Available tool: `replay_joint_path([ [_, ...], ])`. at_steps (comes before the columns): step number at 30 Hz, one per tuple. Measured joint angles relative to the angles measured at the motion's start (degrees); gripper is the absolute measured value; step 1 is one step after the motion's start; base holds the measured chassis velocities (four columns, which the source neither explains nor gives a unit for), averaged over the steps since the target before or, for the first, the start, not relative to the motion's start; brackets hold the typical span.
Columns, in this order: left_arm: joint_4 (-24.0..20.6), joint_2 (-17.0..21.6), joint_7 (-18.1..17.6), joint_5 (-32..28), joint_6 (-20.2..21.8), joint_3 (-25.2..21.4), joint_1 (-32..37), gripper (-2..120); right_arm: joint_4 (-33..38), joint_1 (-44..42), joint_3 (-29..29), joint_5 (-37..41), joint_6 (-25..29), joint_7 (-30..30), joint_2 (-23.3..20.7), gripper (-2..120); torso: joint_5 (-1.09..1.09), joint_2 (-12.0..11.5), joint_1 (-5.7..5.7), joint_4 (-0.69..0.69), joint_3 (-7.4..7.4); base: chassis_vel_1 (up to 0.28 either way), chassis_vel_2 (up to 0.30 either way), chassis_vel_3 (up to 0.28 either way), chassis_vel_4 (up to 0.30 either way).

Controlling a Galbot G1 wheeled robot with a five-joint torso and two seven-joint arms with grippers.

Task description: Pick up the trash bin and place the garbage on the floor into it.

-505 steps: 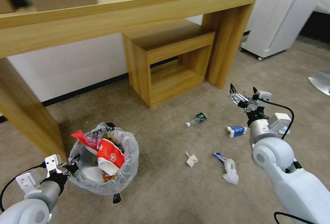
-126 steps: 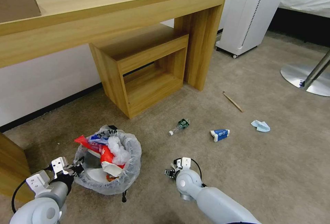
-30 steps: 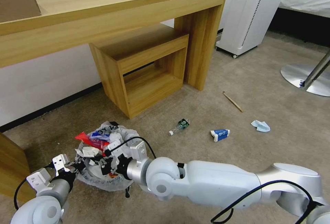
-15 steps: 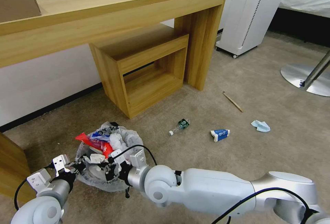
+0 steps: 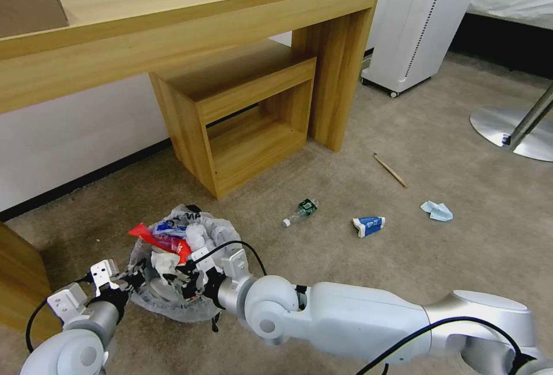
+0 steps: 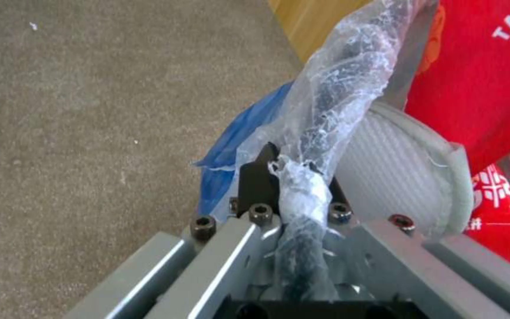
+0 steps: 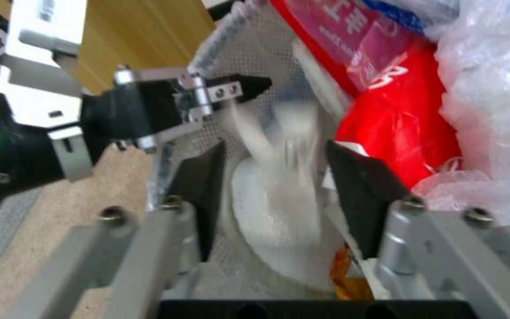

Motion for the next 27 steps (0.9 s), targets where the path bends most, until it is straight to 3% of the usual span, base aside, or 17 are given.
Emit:
replay_joint_path([
  [9, 0.2, 0.4, -0.1, -0.2, 0.0, -0.1, -0.3, 1, 2.6, -0.3, 1.7, -0.8, 1.6, -2.5, -2.6, 82, 0.0, 0.0, 0.0, 0.0, 0.0, 0.0, 0.0, 0.0, 0.0],
  [14, 0.3, 0.6, -0.2, -0.2, 0.1, -0.3, -0.2, 1, 4.3, -2.4, 5.6, -3.7, 5.9, -8.7, -7.0, 99, 0.01, 0.0, 0.0, 0.0, 0.0, 0.0, 0.0, 0.0, 0.0],
  [18, 0.3, 0.6, -0.3, -0.2, 0.2, -0.3, -0.2, 1, 5.2, -4.0, 8.3, -5.9, 8.5, -12.1, -9.8, 100, 0.01, 0.0, 0.0, 0.0, 0.0, 0.0, 0.0, 0.0, 0.0],
  [21, 0.1, 0.6, -0.4, -0.2, 0.3, -0.6, 0.0, 1, 6.3, -6.4, 13.3, -10.0, 13.7, -16.4, -14.0, 100, 0.01, 0.0, 0.0, -0.01, 0.0, 0.0, 0.0, 0.0, 0.0],
  [27, -1.1, 0.4, -0.4, -0.2, 0.3, -1.3, 0.7, 1, 7.1, -8.8, 20.9, -13.2, 18.1, -17.5, -16.9, 100, 0.01, 0.0, 0.0, 0.01, 0.0, 0.0, 0.0, 0.0, 0.0],
])
